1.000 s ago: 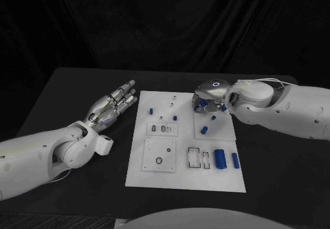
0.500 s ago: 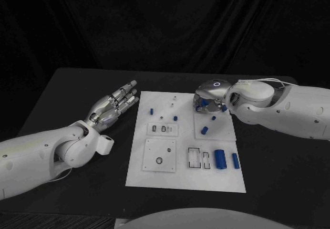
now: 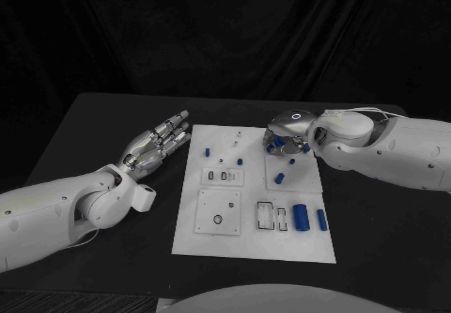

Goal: Assemble the parts on the task board

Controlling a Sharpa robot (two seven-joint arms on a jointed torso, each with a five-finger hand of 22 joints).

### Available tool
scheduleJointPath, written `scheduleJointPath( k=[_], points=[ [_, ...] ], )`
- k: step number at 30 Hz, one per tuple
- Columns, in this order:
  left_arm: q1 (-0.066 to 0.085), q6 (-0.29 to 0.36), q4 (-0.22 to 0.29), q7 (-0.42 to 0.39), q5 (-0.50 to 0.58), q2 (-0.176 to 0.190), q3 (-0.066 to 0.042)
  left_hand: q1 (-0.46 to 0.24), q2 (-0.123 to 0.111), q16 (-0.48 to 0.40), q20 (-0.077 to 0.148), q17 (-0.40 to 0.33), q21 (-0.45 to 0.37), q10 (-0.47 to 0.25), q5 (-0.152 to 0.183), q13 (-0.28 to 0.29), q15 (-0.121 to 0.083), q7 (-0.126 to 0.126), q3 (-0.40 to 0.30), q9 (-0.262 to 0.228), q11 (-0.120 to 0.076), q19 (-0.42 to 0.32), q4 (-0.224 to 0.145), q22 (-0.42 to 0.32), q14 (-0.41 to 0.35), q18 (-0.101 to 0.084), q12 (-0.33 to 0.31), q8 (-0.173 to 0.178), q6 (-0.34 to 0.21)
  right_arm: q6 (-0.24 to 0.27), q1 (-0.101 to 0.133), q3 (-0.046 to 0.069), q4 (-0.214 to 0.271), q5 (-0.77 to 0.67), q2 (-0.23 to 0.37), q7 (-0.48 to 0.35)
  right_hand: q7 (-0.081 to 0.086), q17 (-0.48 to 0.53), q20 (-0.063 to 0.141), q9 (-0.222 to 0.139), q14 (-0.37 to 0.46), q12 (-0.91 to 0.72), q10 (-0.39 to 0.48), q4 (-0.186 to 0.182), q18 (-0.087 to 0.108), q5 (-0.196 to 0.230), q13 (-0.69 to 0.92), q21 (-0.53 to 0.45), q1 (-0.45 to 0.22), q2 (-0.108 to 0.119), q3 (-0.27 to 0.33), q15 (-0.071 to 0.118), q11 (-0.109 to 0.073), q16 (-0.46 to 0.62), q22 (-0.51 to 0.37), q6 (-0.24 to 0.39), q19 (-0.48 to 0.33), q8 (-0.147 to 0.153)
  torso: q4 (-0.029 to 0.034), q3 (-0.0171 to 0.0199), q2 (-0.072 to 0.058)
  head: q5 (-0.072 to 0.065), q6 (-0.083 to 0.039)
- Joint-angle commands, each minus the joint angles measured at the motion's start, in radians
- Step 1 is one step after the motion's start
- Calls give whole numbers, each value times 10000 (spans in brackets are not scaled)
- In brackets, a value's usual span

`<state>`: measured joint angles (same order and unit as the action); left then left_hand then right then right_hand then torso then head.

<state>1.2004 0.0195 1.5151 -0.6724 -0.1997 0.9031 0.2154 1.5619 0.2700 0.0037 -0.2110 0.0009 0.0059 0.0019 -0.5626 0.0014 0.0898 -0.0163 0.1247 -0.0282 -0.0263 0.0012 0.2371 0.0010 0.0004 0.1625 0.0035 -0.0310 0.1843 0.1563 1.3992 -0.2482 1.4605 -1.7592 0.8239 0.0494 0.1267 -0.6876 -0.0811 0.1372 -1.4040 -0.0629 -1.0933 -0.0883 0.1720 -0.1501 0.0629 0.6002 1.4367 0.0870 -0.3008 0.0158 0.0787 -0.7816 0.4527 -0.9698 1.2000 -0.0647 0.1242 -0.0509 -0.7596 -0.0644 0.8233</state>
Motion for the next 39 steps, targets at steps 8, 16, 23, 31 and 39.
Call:
scheduleJointPath(
  k=[8, 16, 23, 31, 39],
  points=[
    [22, -136, -3, -83, -22, -31, -7, 59, -20, -37, -102, -9, -59, -19, -53, -14, 43, -48, -127, -27, 70, -12, -28, -10, -4, 167, -35, -66, 150, -93, -64, 4, -90, -19, 29, 132, -11, 183, -12, 26, 177, -49, -85, 121, 65, -467, 38, 109, 262, 97, -230, -46, -15, 254, 238, -353, -247, -155, -2, 0, 19, 49, 48],
    [21, -146, -17, -74, -22, -46, -7, 54, -20, -37, -104, -9, -59, -19, -55, -14, 35, -58, -140, -32, 77, -12, -32, -10, -4, 166, -35, -76, 184, 281, -84, 4, -123, -19, 41, -128, -120, -11, 43, 338, 52, -292, -980, 324, 82, -544, 90, 374, 489, -67, -356, 18, -174, 74, 578, -1247, -367, -551, 5, -4, 23, 44, 43],
    [21, -155, -25, -60, -22, -48, -7, 52, -18, -37, -105, -9, -59, -19, -58, -14, 32, -65, -150, -36, 84, -12, -34, -10, -4, 166, -35, -85, 213, 1069, -89, 4, -123, 53, -1, -572, -210, -474, 114, 718, -315, -369, -1792, 392, 92, 65, 76, 650, 509, -350, -192, 126, -333, -389, 926, -1859, -357, -840, -2, -6, 31, 81, 12],
    [21, -177, -68, -25, -22, -80, -7, 46, -11, -37, -108, -9, -59, -19, -61, -14, 31, -81, -167, -39, 103, -12, -36, -10, -4, 166, -35, -94, 238, 1699, -80, 17, -503, 936, -531, -737, -218, -629, 112, 802, -400, -280, -1861, 325, 92, 213, 46, 664, 407, -349, -73, 131, -316, -529, 983, -1864, -340, -832, 4, -7, 37, 176, -21],
    [21, -194, -104, -5, -22, -156, -7, 46, -11, -37, -108, -9, -59, -19, -61, -14, 31, -81, -167, -39, 103, -12, -36, -10, -4, 166, -35, -94, 238, 1867, -39, 106, -1407, 1891, -1478, -682, -178, -663, 99, 812, -423, -142, -1785, 282, 89, 254, 19, 668, 373, -330, -36, 113, -274, -554, 1023, -1734, -318, -727, 14, -8, 40, 144, -51]
  ],
)
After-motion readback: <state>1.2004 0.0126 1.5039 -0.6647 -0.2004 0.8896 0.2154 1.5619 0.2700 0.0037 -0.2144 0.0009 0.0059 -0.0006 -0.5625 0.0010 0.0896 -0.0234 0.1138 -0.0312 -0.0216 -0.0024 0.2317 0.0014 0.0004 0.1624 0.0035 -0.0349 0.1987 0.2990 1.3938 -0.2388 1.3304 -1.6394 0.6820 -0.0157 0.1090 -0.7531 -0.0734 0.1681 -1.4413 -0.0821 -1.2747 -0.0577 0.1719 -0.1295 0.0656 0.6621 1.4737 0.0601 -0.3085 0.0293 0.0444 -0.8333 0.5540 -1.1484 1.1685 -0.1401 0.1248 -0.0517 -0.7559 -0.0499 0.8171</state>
